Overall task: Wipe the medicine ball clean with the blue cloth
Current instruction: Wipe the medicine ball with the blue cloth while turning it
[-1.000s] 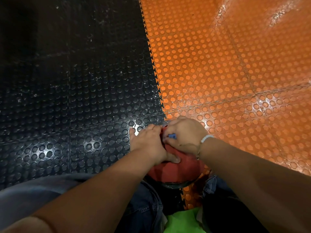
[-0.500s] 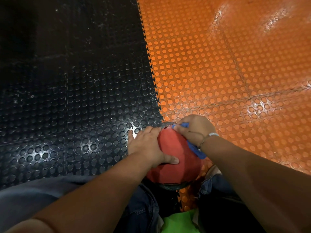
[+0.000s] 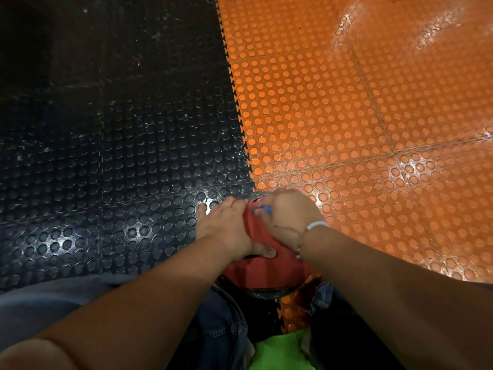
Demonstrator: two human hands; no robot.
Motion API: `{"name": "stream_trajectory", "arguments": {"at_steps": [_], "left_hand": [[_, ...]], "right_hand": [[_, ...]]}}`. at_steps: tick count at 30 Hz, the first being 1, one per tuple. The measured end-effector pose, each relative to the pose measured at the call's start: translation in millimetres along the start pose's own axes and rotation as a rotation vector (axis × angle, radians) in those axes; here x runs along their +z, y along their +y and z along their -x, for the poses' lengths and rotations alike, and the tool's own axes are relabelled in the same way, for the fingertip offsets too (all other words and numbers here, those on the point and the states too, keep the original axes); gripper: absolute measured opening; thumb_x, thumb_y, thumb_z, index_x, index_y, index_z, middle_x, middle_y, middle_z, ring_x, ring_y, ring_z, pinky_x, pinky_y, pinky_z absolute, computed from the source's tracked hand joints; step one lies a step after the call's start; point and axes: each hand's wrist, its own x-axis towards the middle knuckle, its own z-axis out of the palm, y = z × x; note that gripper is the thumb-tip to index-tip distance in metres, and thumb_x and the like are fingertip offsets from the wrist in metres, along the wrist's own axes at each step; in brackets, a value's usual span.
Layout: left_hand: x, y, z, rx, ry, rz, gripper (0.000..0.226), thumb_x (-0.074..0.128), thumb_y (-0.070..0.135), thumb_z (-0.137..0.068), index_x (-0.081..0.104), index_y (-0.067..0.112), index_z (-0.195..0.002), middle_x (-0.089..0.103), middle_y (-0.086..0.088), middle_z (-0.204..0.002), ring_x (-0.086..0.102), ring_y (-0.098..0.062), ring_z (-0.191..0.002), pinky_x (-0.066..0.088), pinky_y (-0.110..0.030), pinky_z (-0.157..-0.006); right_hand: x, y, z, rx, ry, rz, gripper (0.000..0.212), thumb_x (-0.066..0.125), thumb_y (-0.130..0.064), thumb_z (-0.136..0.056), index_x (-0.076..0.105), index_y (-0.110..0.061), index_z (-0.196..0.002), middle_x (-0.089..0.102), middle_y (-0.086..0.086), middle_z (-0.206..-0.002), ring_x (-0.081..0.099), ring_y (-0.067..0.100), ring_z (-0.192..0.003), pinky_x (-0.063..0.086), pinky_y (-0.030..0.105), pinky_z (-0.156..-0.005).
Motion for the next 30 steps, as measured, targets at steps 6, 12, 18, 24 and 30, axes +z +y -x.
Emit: {"name": "stream_trajectory", "arguments": {"at_steps": [6, 12, 18, 24, 30], "left_hand": [[4, 1, 3, 0.03, 0.02, 0.025, 0.125, 0.066, 0.083, -0.047, 0.016, 0.033, -0.15, 0.023, 0.009, -0.152, 0.02, -0.013, -0.142, -0.001, -0.049, -0.117], [6, 1, 1, 0.064, 0.017, 0.015, 0.127, 0.072, 0.079, -0.045, 0.019, 0.03, -0.149, 0.025, 0.009, -0.149, 0.022, -0.014, -0.141, 0.006, -0.046, -0.118], [3, -3, -6, 0.0, 0.027, 0.233, 0.107, 0.072, 0.075, -0.054, 0.034, 0.03, -0.144, 0.035, 0.007, -0.148, 0.034, -0.017, -0.136, 0.02, -0.044, -0.116], [0, -3, -7, -0.045, -0.101, 0.17, 0.119, 0.074, 0.071, -0.055, 0.018, 0.027, -0.151, 0.018, 0.005, -0.158, 0.023, -0.017, -0.143, 0.015, -0.045, -0.118], [3, 2, -3, 0.0, -0.07, 0.121, 0.117, 0.073, 0.074, -0.052, 0.024, 0.029, -0.148, 0.028, 0.008, -0.151, 0.031, -0.014, -0.138, 0.008, -0.048, -0.118]], "right_hand": [[-8, 39, -14, 0.292, -0.004, -0.272, 0.025, 0.056, -0.044, -0.088, 0.069, -0.027, -0.1, 0.068, 0.002, -0.106, 0.058, 0.021, -0.09, 0.043, 0.026, -0.077], [-4, 28, -13, 0.003, -0.108, -0.185, 0.025, 0.056, -0.046, -0.084, 0.069, -0.027, -0.09, 0.07, 0.001, -0.092, 0.062, 0.021, -0.088, 0.051, 0.034, -0.082], [-5, 29, -11, 0.077, -0.007, -0.202, 0.02, 0.058, -0.044, -0.084, 0.069, -0.028, -0.092, 0.069, -0.003, -0.099, 0.062, 0.019, -0.092, 0.051, 0.033, -0.081], [-7, 40, -19, 0.153, -0.071, -0.286, 0.015, 0.059, -0.036, -0.086, 0.07, -0.026, -0.09, 0.067, -0.003, -0.096, 0.06, 0.019, -0.087, 0.045, 0.024, -0.077], [-1, 22, -20, 0.061, -0.032, -0.09, 0.016, 0.053, -0.036, -0.085, 0.069, -0.034, -0.085, 0.067, -0.004, -0.097, 0.06, 0.021, -0.09, 0.05, 0.03, -0.078]]}}
